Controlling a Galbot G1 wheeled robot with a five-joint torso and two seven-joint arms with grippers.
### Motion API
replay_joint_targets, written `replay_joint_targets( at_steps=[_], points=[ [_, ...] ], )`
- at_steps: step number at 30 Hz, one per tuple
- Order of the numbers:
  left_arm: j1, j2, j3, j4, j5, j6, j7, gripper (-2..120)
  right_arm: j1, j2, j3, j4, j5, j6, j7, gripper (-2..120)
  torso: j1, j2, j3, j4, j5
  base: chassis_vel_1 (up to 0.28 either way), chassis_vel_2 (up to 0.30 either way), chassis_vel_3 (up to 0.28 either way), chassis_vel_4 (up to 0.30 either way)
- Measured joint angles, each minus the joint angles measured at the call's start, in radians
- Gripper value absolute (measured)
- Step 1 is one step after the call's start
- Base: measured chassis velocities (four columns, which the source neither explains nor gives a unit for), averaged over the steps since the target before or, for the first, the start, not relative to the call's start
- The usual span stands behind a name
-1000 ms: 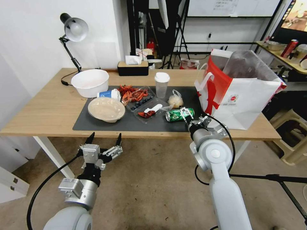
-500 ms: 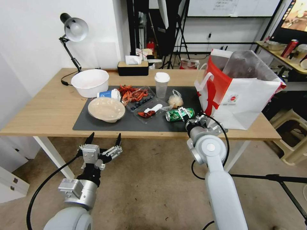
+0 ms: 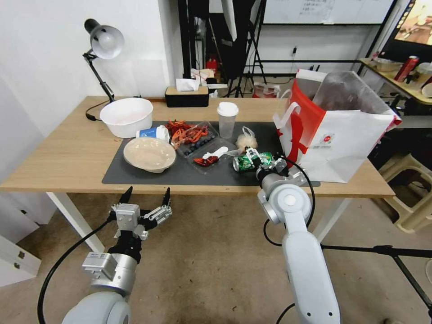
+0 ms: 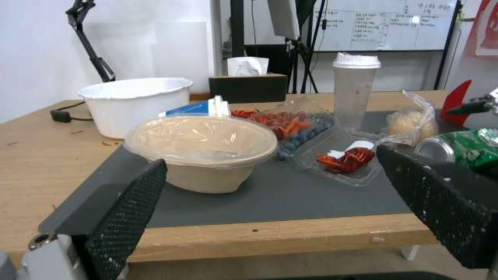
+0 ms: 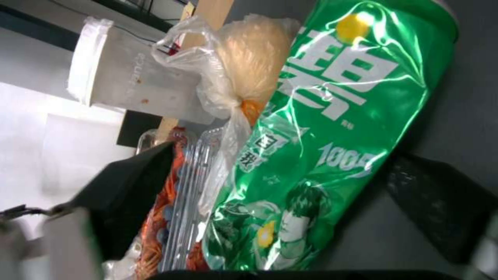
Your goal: Pick up the trash from the table and place it into the takeout bag.
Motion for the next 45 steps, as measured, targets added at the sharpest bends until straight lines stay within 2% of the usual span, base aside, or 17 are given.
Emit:
replay_joint_targets(
  at_steps=[3, 4, 6, 10, 15, 19, 24, 27, 28, 31, 37, 42, 45],
  points=[
    [0.001, 0.0, 0.0, 0.002, 0.0, -0.003, 0.0, 100, 0.001, 0.0, 0.001, -0.005, 0.0, 0.0, 0.0, 85, 0.0, 0.0, 0.0, -0.0001, 0.0, 0.0, 0.0, 0.0, 0.0],
    [0.002, 0.0, 0.002, 0.006, 0.0, -0.007, 0.0, 100, 0.001, 0.0, 0.003, -0.012, 0.0, 0.0, 0.0, 75, 0.0, 0.0, 0.0, -0.0001, 0.0, 0.0, 0.0, 0.0, 0.0],
    [0.002, 0.0, 0.002, 0.008, 0.0, -0.009, 0.0, 100, 0.001, 0.0, 0.005, -0.017, 0.0, 0.0, 0.0, 72, 0.0, 0.0, 0.0, 0.0, 0.0001, 0.0, 0.0, 0.0, 0.0],
    [0.002, 0.0, 0.006, 0.013, 0.0, -0.014, 0.002, 100, -0.005, 0.0, 0.009, -0.022, 0.0, -0.001, -0.001, 53, 0.0, 0.0, 0.0, 0.0002, 0.0004, 0.0, 0.0, 0.0, 0.0],
    [0.002, 0.0, 0.007, 0.014, 0.0, -0.017, 0.003, 100, -0.01, 0.0, 0.011, -0.017, 0.004, -0.005, -0.006, 41, 0.0, 0.0, 0.0, 0.0005, 0.0007, 0.0, 0.0, 0.0, 0.0],
    [0.001, 0.001, 0.007, 0.015, 0.0, -0.019, 0.004, 100, -0.024, -0.005, 0.009, 0.013, 0.009, -0.014, -0.02, 33, 0.001, -0.001, 0.001, 0.0006, 0.0011, 0.0, 0.0, 0.0, 0.0],
    [-0.001, 0.003, 0.007, 0.019, 0.0, -0.023, 0.004, 100, -0.058, -0.026, -0.012, 0.116, 0.012, -0.022, -0.09, 21, 0.001, -0.001, 0.001, 0.0005, 0.0005, 0.0, 0.0, 0.0, 0.0],
    [-0.001, 0.003, 0.007, 0.02, 0.0, -0.024, 0.004, 100, -0.084, -0.055, -0.036, 0.203, -0.011, -0.021, -0.181, 13, 0.0, -0.001, 0.0, 0.0005, 0.0004, 0.0, 0.0, 0.0, 0.0],
    [-0.001, 0.003, 0.007, 0.02, 0.0, -0.024, 0.004, 100, -0.084, -0.055, -0.036, 0.203, -0.011, -0.021, -0.181, 13, 0.0, -0.001, 0.0, 0.0005, 0.0004, 0.0, 0.0, 0.0, 0.0],
    [-0.002, 0.003, 0.007, 0.02, 0.0, -0.025, 0.004, 100, -0.094, -0.098, -0.044, 0.302, -0.037, -0.011, -0.277, 7, 0.0, 0.0, 0.0, 0.0003, 0.0003, 0.0, 0.0, 0.0, 0.0],
    [-0.003, 0.003, 0.006, 0.02, 0.001, -0.028, 0.004, 100, -0.05, -0.171, 0.006, 0.392, -0.105, 0.022, -0.367, 7, 0.0, 0.0, 0.0, 0.0002, 0.0003, 0.0, 0.0, 0.0, 0.0],
    [-0.002, 0.002, 0.006, 0.02, 0.002, -0.031, 0.004, 100, -0.018, -0.217, 0.051, 0.394, -0.168, 0.056, -0.416, 7, 0.0, 0.0, 0.0, 0.0001, 0.0005, 0.0, 0.0, 0.0, 0.0],
    [0.0, -0.004, 0.008, 0.02, 0.009, -0.035, 0.005, 100, 0.049, -0.287, 0.128, 0.365, -0.246, 0.096, -0.436, 7, 0.0, 0.0, 0.0, 0.0002, 0.0005, 0.0, 0.0, 0.0, 0.0]
  ],
)
